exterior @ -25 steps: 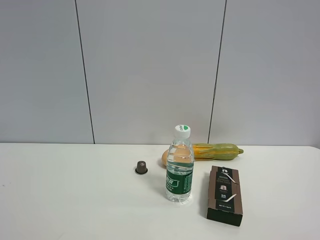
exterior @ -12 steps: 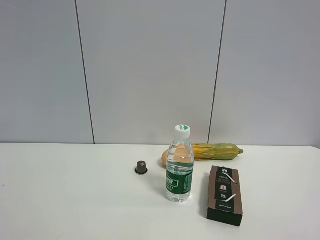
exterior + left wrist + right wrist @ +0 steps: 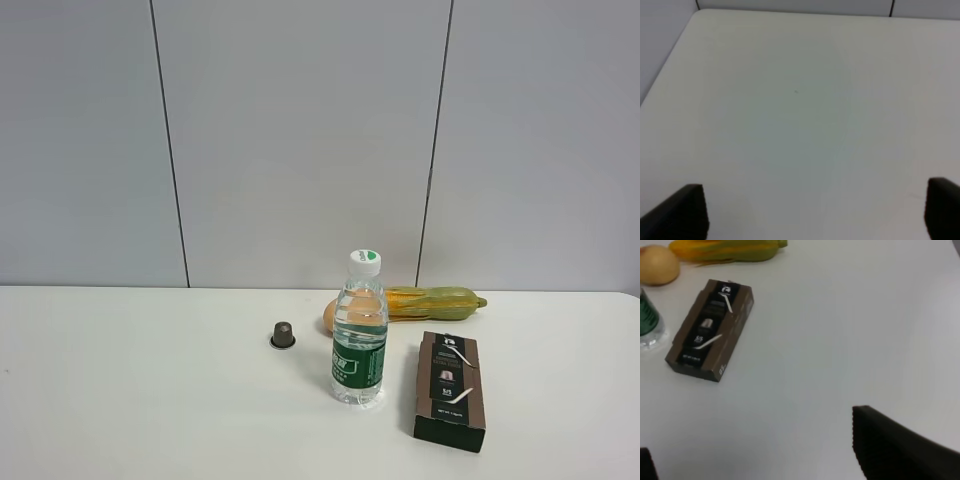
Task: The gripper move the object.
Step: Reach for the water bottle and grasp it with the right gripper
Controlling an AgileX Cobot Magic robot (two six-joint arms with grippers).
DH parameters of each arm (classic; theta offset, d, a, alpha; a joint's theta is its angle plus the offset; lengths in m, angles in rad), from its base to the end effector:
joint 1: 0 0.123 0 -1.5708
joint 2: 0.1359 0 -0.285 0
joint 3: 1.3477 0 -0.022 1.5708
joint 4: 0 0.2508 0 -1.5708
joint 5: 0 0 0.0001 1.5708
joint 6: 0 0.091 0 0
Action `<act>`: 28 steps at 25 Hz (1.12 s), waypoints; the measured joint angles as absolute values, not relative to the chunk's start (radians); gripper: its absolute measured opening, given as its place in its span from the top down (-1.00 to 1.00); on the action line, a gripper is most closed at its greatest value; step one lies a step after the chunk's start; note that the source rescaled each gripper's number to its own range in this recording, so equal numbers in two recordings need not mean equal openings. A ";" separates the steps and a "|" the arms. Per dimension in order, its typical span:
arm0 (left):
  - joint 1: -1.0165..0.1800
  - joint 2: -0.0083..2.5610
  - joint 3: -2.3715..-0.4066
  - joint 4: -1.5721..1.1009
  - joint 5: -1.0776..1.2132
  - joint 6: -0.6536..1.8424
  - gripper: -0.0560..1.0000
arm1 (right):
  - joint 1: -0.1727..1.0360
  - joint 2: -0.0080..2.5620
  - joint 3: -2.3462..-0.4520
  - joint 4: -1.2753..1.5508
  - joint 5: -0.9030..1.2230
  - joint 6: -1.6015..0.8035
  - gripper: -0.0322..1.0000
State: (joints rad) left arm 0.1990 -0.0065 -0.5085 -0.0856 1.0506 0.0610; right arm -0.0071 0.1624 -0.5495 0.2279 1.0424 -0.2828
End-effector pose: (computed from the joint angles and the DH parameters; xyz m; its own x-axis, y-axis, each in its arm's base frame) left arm -0.0051 -0.0079 0.2807 -0.4259 -0.0672 -0.9023 -0.1238 0.9922 -0.0155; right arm 0.0165 0.0176 0.2936 -0.4947 -0.1589 -0.8544 -0.2440 0.9690 -0.0390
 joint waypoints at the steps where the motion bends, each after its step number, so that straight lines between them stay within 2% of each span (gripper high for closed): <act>1: 0.199 -0.006 -0.509 -0.086 1.051 0.061 -1.00 | -0.007 0.208 -0.588 0.239 1.024 -0.319 -0.37; 7: 0.199 -0.006 -0.509 -0.086 1.051 0.061 -1.00 | -0.007 0.492 -0.858 0.247 0.884 -0.335 -0.37; 11: 0.199 -0.006 -0.509 -0.086 1.051 0.061 -1.00 | -0.001 0.675 -0.937 0.310 0.866 -0.377 -0.39; 12: 0.199 -0.006 -0.509 -0.086 1.051 0.061 -1.00 | 0.010 0.710 -0.938 0.320 0.866 -0.408 -0.42; 15: 0.199 -0.006 -0.509 -0.086 1.051 0.061 -1.00 | 0.097 0.821 -0.934 0.309 0.863 -0.516 -0.77; 17: 0.199 -0.006 -0.509 -0.086 1.051 0.061 -1.00 | 0.174 0.877 -0.924 0.279 0.837 -0.571 -0.92; 22: 0.199 -0.006 -0.509 -0.086 1.051 0.061 -1.00 | 0.341 1.023 -0.860 0.183 0.694 -0.648 -1.00; 28: 0.199 -0.006 -0.509 -0.086 1.051 0.061 -1.00 | 0.381 1.181 -0.713 0.165 0.437 -0.661 -1.00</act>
